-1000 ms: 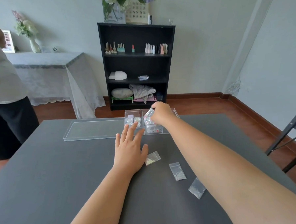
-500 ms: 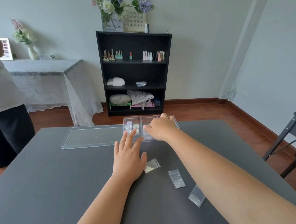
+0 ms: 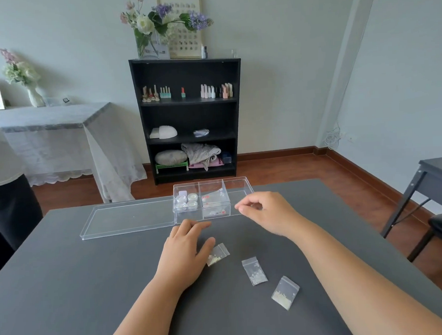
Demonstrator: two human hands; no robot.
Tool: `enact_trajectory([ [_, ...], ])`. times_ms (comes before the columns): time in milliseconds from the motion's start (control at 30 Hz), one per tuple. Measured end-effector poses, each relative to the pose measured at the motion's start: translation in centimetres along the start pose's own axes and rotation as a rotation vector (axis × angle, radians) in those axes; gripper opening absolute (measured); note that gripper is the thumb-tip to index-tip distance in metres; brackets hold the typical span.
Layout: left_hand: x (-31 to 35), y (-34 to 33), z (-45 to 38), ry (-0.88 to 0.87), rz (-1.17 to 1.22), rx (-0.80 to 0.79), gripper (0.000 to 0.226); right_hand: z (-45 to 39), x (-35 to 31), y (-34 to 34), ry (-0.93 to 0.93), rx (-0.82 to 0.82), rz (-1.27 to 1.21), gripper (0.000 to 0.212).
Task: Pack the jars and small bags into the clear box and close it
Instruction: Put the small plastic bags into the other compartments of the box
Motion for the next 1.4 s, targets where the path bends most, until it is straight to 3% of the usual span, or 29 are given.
enact_trajectory([
  [133,0.7,-0.3,0.8,-0.052,-0.043,-0.108,0.045,3.3,2.7,0.9,-0.127,-0.104,0.008,0.012],
  [267,1.3,-0.3,1.2,-0.056,-0.048,-0.156,0.044,4.8,4.0,0.8,-0.204,-0.295,0.031,0.038],
  [400,1.7,-0.1,1.5,0.005,0.046,-0.164,0.028,5.3,4.1,-0.5,-0.172,-0.363,0.068,0.053],
  [500,2.1,0.2,1.8,0.039,0.120,-0.136,0.014,5.4,3.7,-1.3,-0.139,-0.355,0.082,0.045],
  [633,1.9,0.4,2.1,0.117,0.203,-0.087,0.018,5.5,3.2,-1.8,-0.128,-0.349,0.032,0.027],
  [833,2.6,0.9,2.7,0.255,0.471,-0.014,0.034,5.6,4.2,-1.5,-0.157,-0.197,-0.144,0.010],
  [1000,5.1,0.5,3.5,0.193,0.629,-0.140,0.033,6.2,6.1,0.3,-0.167,0.040,-0.507,0.011],
  [1167,6.8,0.3,3.0,0.107,0.551,-0.135,0.021,6.5,8.0,2.4,-0.180,0.307,-0.779,0.016],
  [1400,7.6,2.1,-2.6,0.068,0.403,0.028,0.022,4.3,6.7,4.9,-0.126,0.403,-0.665,0.012],
])
Point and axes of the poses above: each hand's wrist, its own z-axis away from the middle knuckle, its own y-axis out of the back of the hand, x = y × z, the point moved 3 cm from there along -z, towards the middle knuckle, and after that the axes turned 11 degrees about -z, right-handed, at the moved point
